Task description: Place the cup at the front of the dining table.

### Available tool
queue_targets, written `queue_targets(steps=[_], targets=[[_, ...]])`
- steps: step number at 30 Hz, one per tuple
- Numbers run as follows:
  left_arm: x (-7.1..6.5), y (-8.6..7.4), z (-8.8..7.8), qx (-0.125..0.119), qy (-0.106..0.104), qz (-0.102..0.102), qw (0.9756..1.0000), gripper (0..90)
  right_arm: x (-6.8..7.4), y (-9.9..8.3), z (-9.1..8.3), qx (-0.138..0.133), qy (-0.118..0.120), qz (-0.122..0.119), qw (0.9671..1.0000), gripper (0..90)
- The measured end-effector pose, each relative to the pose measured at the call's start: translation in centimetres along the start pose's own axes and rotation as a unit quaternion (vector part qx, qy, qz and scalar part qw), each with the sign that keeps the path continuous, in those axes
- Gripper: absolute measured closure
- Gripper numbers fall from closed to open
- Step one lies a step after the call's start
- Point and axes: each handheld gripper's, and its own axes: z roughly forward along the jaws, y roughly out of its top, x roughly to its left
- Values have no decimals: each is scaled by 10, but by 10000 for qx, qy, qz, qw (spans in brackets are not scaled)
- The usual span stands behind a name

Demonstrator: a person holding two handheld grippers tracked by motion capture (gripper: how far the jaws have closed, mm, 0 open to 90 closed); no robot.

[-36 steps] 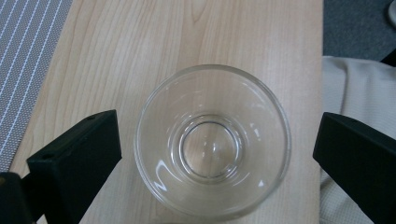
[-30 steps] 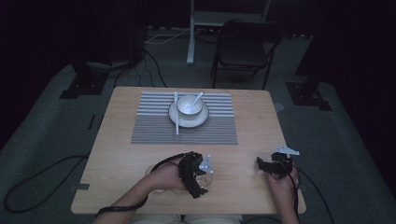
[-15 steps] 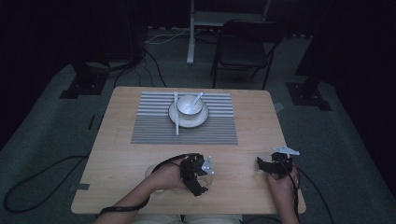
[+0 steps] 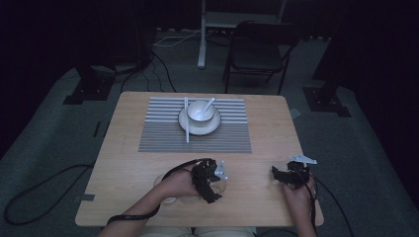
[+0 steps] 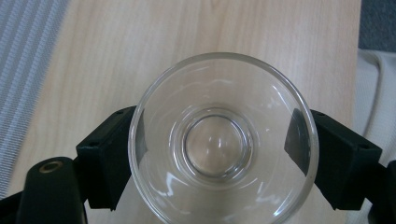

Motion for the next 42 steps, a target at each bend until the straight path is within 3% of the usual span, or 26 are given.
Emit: queue_targets(steps=[7, 15, 25, 33, 42], targets=[[18, 9, -12, -115, 161, -148, 9997, 181, 0, 0, 0, 0, 1, -1, 10000, 119], [36, 7, -21, -209, 404, -374, 9983, 182, 0, 0, 0, 0, 2, 0, 10000, 119], [54, -12, -23, -70, 578, -692, 9959, 181, 0, 0, 0, 1, 0, 0, 10000, 119], [69, -40, -34, -35, 777, -1130, 9905, 182, 0, 0, 0, 1, -5, 9, 10000, 119], [76, -64, -46, 52, 891, -1371, 9865, 182, 0, 0, 0, 1, -9, 14, 10000, 119]])
